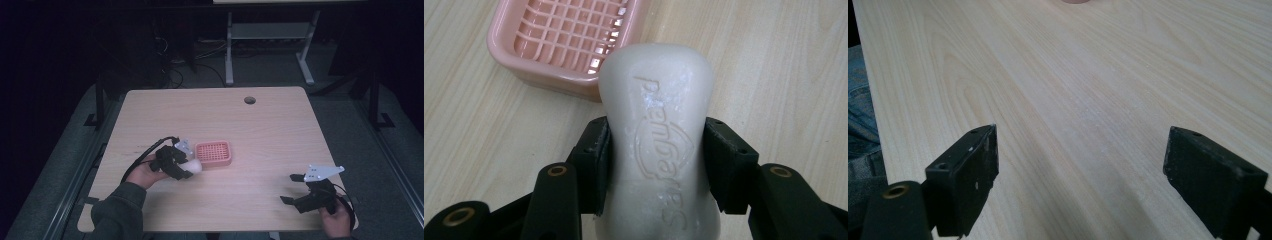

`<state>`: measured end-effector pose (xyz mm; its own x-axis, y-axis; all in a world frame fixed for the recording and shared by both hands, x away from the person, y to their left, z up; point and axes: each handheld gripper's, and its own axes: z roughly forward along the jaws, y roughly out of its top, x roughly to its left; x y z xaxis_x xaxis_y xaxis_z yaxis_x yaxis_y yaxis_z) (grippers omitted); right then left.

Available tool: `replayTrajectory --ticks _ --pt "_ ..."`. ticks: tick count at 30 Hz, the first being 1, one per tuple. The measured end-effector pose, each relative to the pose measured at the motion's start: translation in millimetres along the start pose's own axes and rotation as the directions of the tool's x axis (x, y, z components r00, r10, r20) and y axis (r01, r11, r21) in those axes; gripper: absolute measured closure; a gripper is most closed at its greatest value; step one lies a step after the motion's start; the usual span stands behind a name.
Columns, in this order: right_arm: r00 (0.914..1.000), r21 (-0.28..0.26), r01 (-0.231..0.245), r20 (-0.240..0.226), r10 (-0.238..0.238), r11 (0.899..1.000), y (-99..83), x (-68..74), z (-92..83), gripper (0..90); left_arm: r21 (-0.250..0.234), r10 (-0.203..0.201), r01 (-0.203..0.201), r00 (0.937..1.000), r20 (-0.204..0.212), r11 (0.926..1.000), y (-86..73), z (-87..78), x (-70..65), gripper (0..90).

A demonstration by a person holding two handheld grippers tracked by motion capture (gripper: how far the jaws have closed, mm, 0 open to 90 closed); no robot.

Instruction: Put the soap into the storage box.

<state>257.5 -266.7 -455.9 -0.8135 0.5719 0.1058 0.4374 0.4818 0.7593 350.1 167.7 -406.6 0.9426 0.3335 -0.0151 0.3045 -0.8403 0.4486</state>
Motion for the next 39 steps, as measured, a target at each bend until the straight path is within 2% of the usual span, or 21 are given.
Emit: replayTrajectory --ticks 18,30,39 --pt "1.0000 -0.009 0.000 0.002 0.000 1.000 -0.4 -1.0 -1.7 14.2 -0.005 0.009 -0.009 1.0000 -0.002 0.9999 17.4 0.9 9.3 49.2" --pt "1.0000 -0.019 -0.004 0.007 0.004 1.000 -0.6 -1.2 -3.3 14.2 0.008 0.043 -0.043 0.9990 -0.007 0.9990 36.4 1.3 13.2 49.2" --pt "0.9999 -0.026 -0.007 0.007 0.007 1.000 -0.9 -1.1 -3.9 14.2 0.009 0.047 -0.047 0.9989 -0.001 0.9989 42.1 4.6 16.5 49.3"
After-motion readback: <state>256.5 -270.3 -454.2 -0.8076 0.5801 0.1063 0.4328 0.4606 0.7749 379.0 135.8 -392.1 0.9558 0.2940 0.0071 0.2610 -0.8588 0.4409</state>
